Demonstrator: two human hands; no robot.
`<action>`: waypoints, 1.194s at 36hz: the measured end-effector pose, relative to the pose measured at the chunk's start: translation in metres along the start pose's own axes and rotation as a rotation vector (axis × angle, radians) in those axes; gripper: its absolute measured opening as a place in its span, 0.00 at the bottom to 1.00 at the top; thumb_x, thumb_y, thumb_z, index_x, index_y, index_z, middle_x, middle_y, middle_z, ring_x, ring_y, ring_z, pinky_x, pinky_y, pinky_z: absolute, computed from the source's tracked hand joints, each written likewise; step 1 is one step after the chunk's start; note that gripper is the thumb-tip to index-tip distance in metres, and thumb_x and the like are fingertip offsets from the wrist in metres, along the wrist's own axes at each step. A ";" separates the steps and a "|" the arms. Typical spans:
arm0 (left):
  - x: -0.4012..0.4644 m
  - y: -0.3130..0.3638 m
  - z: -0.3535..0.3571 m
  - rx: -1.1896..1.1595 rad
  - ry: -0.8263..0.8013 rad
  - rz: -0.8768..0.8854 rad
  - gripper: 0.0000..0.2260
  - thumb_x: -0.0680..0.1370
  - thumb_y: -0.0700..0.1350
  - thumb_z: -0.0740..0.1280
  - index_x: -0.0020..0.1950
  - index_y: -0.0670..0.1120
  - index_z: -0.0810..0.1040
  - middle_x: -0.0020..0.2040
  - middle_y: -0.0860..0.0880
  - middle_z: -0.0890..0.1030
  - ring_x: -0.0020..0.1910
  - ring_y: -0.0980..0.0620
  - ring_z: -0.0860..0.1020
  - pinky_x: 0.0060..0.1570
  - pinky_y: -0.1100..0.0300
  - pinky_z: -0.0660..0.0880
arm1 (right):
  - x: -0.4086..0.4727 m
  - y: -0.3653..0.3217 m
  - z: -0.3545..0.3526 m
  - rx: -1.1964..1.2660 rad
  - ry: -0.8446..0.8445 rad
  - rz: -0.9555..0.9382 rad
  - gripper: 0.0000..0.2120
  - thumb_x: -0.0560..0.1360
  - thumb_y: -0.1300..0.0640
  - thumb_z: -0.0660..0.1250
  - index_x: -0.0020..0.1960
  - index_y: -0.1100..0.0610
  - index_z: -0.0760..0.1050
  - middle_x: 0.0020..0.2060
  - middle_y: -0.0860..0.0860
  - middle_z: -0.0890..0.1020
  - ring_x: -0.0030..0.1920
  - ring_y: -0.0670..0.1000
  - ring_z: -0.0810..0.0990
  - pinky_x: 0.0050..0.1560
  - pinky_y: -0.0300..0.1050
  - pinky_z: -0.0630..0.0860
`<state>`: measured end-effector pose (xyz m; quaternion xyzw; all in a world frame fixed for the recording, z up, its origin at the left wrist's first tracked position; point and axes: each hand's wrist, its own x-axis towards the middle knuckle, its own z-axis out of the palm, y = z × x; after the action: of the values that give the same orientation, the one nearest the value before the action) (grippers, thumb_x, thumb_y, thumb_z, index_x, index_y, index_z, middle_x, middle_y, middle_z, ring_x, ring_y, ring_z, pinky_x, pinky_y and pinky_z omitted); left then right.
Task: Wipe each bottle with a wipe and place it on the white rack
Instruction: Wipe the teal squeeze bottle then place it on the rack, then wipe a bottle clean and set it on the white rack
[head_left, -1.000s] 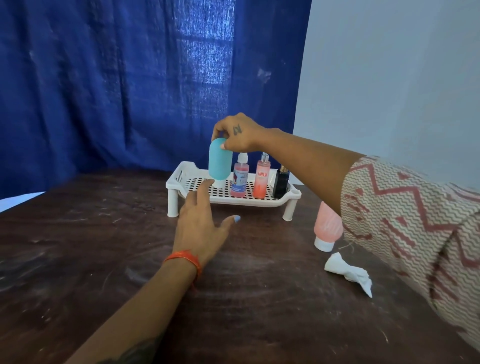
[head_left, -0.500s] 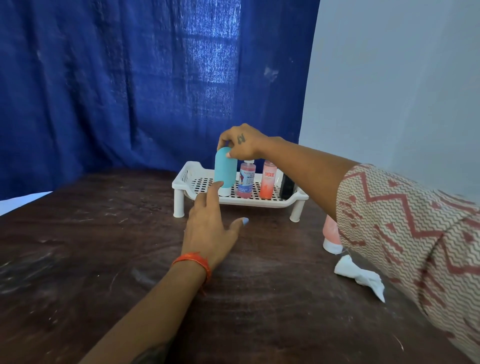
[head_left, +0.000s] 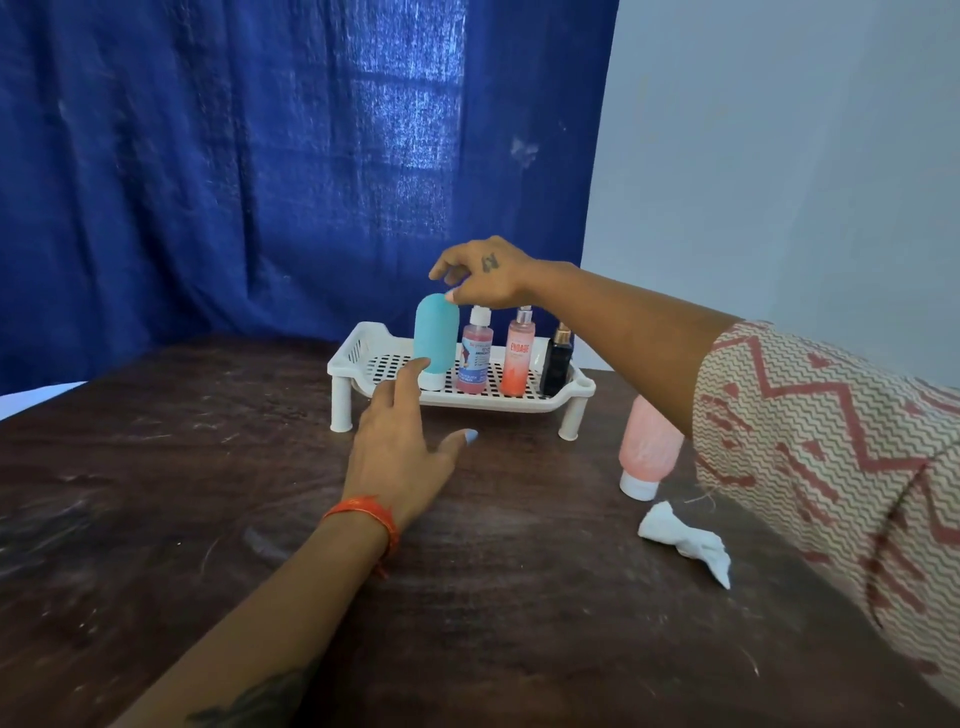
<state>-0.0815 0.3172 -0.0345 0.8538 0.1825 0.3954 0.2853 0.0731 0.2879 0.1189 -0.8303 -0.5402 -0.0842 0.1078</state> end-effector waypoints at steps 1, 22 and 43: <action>0.000 0.001 -0.001 -0.001 0.004 0.008 0.35 0.71 0.52 0.74 0.73 0.52 0.60 0.66 0.45 0.70 0.61 0.43 0.74 0.60 0.46 0.73 | -0.005 0.002 -0.004 0.007 0.011 0.001 0.18 0.77 0.57 0.64 0.66 0.53 0.71 0.63 0.52 0.75 0.62 0.52 0.73 0.58 0.41 0.70; -0.027 0.065 0.010 -0.034 -0.081 0.275 0.36 0.69 0.53 0.74 0.73 0.51 0.61 0.65 0.49 0.71 0.51 0.57 0.73 0.56 0.53 0.75 | -0.193 0.071 -0.026 0.276 0.178 0.146 0.19 0.72 0.56 0.70 0.63 0.53 0.74 0.60 0.52 0.78 0.56 0.51 0.77 0.56 0.42 0.73; -0.045 0.086 0.059 -0.291 -0.224 0.251 0.39 0.67 0.50 0.77 0.70 0.61 0.56 0.63 0.56 0.67 0.59 0.58 0.72 0.49 0.69 0.72 | -0.241 0.091 0.062 0.560 0.598 0.207 0.27 0.73 0.63 0.67 0.68 0.46 0.66 0.60 0.49 0.76 0.54 0.50 0.78 0.53 0.44 0.79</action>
<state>-0.0565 0.2070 -0.0369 0.8581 -0.0171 0.3526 0.3728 0.0612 0.0568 -0.0105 -0.7580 -0.4007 -0.1602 0.4891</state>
